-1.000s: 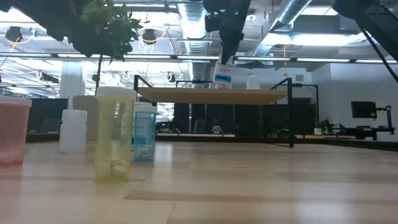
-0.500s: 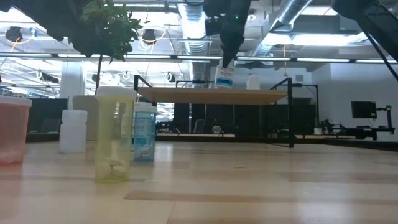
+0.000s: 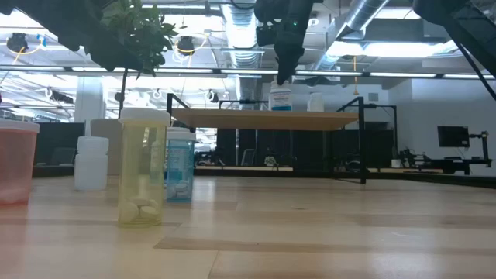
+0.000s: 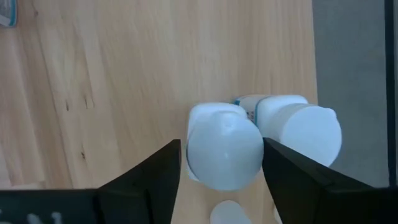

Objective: Pick and place medicine bottles onto shelf by color
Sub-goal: Align the bottom white and blue bottle with the other white and blue bottle on the shelf, then align the white and blue bottle with the other white and blue bottles on the shelf

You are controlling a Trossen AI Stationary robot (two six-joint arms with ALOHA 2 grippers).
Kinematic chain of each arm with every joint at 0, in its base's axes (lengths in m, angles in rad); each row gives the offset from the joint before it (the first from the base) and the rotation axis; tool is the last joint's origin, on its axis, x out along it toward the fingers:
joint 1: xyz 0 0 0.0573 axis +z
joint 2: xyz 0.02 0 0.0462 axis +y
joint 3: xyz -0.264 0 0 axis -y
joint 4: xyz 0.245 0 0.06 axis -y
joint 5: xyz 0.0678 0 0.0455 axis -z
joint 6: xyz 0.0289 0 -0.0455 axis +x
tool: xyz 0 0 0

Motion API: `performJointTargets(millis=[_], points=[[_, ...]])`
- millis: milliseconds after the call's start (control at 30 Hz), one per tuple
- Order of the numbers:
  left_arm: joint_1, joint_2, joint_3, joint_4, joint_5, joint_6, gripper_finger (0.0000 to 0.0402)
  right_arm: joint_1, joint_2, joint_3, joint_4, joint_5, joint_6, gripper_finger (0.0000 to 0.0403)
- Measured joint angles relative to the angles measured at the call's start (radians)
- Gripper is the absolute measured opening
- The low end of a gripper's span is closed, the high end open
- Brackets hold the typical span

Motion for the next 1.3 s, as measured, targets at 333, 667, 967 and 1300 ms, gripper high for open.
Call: performJointTargets(millis=[333, 667, 967, 1300], points=[[0.000, 0.000, 0.000, 0.000, 0.000, 0.000, 0.0234, 0.007, 0.000, 0.000, 0.008, 0.045, -0.005, 0.0246], [0.000, 0.000, 0.000, -0.001, 0.000, -0.001, 0.0234, 0.066, -0.006, 0.040, 0.026, 0.130, -0.069, 0.0245], [0.000, 0.000, 0.000, 0.003, 0.000, -0.005, 0.0234, 0.200, -0.041, 0.042, -0.068, 0.106, 0.053, 0.0245], [0.038, 0.167, 0.000, 0.006, 0.017, -0.045, 0.0234, 0.283, -0.198, -0.056, -0.142, -0.162, 0.274, 0.0244]])
